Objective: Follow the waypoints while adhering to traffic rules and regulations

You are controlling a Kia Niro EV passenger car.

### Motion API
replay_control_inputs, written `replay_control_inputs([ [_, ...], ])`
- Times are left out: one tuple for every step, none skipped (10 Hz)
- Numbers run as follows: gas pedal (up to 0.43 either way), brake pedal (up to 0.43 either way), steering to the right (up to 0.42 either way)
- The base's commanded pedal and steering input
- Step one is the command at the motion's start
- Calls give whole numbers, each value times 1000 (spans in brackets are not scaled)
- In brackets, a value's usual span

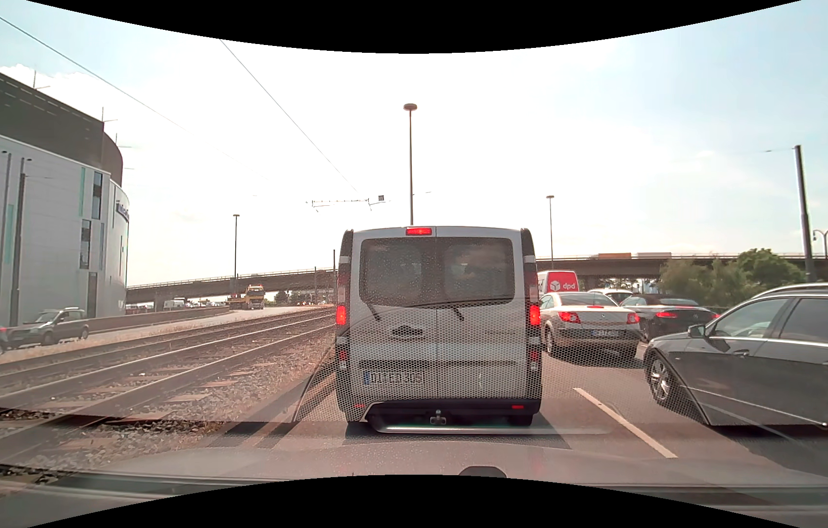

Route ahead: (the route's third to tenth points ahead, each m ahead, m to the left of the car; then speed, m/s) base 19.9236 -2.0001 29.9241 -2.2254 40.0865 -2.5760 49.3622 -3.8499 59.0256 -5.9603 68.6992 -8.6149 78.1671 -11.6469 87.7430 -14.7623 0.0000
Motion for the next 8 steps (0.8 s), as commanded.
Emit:
replay_control_inputs([
  [0,244,-3],
  [0,250,-3],
  [0,250,-3],
  [0,250,-3],
  [0,250,-3],
  [0,250,-3],
  [0,250,-3],
  [0,250,-3],
])
